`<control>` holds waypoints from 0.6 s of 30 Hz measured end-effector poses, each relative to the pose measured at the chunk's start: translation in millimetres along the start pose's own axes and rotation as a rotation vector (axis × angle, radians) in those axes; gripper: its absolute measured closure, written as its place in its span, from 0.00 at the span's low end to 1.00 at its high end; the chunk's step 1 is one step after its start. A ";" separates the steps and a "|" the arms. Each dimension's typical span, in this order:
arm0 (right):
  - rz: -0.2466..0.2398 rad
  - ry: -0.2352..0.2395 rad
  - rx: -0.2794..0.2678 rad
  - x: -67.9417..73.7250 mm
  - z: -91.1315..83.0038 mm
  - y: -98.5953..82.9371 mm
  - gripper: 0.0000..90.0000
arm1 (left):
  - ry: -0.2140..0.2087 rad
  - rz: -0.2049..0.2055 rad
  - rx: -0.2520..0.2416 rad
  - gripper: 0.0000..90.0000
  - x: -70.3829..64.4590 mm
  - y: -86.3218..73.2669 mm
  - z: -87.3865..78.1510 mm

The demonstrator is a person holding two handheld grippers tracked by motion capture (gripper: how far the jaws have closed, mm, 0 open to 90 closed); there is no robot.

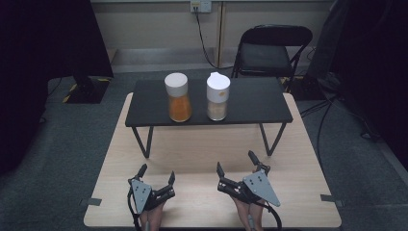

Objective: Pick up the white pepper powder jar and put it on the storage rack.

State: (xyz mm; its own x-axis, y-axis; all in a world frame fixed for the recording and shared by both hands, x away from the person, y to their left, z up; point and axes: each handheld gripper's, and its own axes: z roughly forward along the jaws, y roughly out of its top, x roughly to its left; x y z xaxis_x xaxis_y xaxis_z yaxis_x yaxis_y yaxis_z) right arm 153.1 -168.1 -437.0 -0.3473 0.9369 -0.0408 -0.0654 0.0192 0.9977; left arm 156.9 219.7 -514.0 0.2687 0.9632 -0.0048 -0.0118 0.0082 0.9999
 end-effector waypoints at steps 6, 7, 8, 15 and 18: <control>0.006 -0.004 0.008 -1.0 -2.1 -8.1 0.00 | 0.000 0.000 0.000 0.01 0.0 0.0 0.0; 0.003 -0.007 0.006 -0.5 -2.7 -10.2 0.00 | 0.000 0.000 0.000 0.01 0.0 0.0 0.0; 0.000 -0.009 0.008 0.1 -3.4 -11.8 0.00 | 0.000 0.000 0.000 0.01 0.0 0.0 0.0; 0.002 -0.021 0.032 1.9 -5.2 -22.8 0.00 | -0.001 0.000 0.000 0.01 0.2 0.0 0.0; 0.000 -0.024 0.035 2.7 -5.9 -27.8 0.00 | 0.000 0.000 0.000 0.01 -0.1 0.0 -0.1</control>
State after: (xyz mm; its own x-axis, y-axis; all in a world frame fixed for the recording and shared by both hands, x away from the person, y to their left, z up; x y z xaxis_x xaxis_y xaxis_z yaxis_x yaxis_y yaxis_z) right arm 148.5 -168.1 -465.2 -0.3252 0.9448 -0.0394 -0.0319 0.0306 0.9990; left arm 156.7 219.6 -514.0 0.2684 0.9633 -0.0050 -0.0120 0.0086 0.9999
